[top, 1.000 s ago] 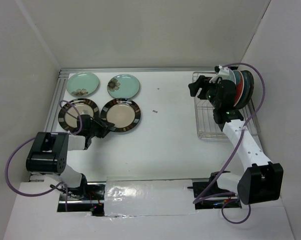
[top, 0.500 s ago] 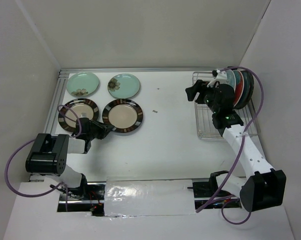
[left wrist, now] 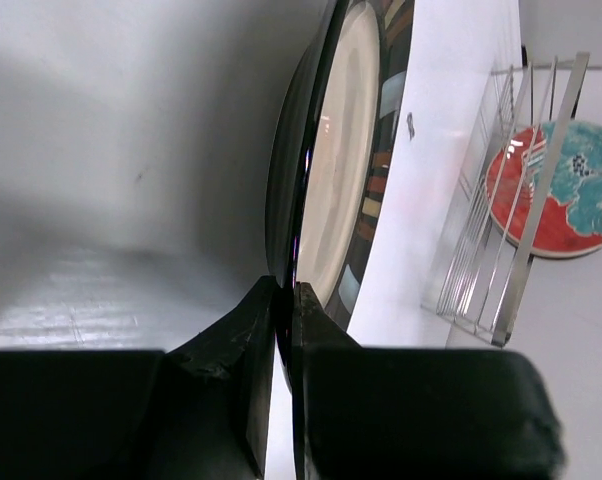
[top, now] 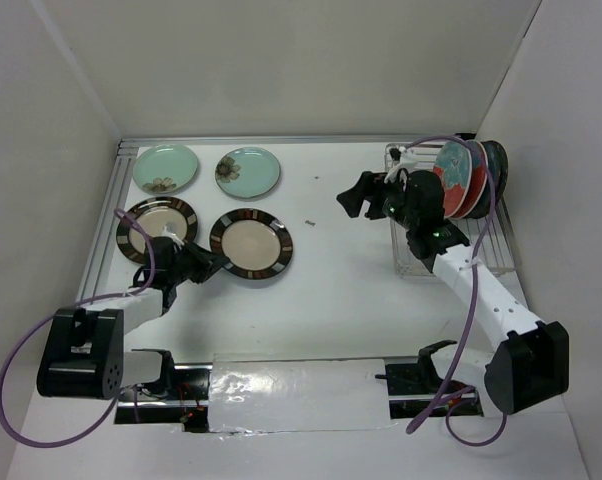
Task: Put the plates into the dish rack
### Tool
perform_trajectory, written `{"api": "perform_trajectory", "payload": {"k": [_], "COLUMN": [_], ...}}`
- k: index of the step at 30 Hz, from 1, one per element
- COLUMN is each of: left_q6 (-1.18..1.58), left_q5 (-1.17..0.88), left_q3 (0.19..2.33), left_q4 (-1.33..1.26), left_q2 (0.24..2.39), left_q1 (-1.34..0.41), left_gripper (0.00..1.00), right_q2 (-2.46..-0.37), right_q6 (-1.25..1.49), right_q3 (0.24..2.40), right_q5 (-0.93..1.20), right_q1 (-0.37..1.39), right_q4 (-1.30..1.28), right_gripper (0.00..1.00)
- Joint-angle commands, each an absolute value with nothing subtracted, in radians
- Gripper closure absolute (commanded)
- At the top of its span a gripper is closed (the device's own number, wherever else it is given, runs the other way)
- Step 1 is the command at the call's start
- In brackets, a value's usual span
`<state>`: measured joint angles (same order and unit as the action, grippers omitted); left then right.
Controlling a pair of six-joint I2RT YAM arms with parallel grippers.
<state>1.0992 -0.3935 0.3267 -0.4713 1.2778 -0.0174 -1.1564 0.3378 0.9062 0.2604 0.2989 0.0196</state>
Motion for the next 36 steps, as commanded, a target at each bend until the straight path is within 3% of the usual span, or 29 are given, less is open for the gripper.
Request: {"api": "perform_trajectory", "payload": {"k": [1, 9, 23, 32, 36], "left_q6": [1.085, 1.103, 1.221, 1.305, 1.316], "left_q5": [-0.512, -0.606, -0.827, -0.884, -0.894], "left_q3": [0.353, 0.397, 0.43, 0.485, 0.521], "left_q4": [-0.597, -0.641, -0.957, -1.149, -1.195], "left_q2": [1.207, 1.166, 1.167, 1.261, 1.321], "left_q1": [-0.021, -0.021, -0.021, -0.049, -0.08], "left_gripper": [1.0, 1.0, 1.0, 1.0, 1.0], "right_q2": [-1.183, -1.222, -1.315, -1.394, -1.417], "right_q6": [0.347, 0.374, 0.411, 0.451, 0.46], "right_q3": [0.888, 0.87, 0.917, 0.957, 0.979], "right_q5": [0.319, 0.362, 0.484, 0.574, 0.592], "right_q1": [0.31, 0.319, 0.337, 0.394, 0.431], "right_q4": [0.009, 0.029, 0.07, 0.146, 0.166], "right_gripper": [0.15, 0.12, 0.09, 0.11, 0.17]}}
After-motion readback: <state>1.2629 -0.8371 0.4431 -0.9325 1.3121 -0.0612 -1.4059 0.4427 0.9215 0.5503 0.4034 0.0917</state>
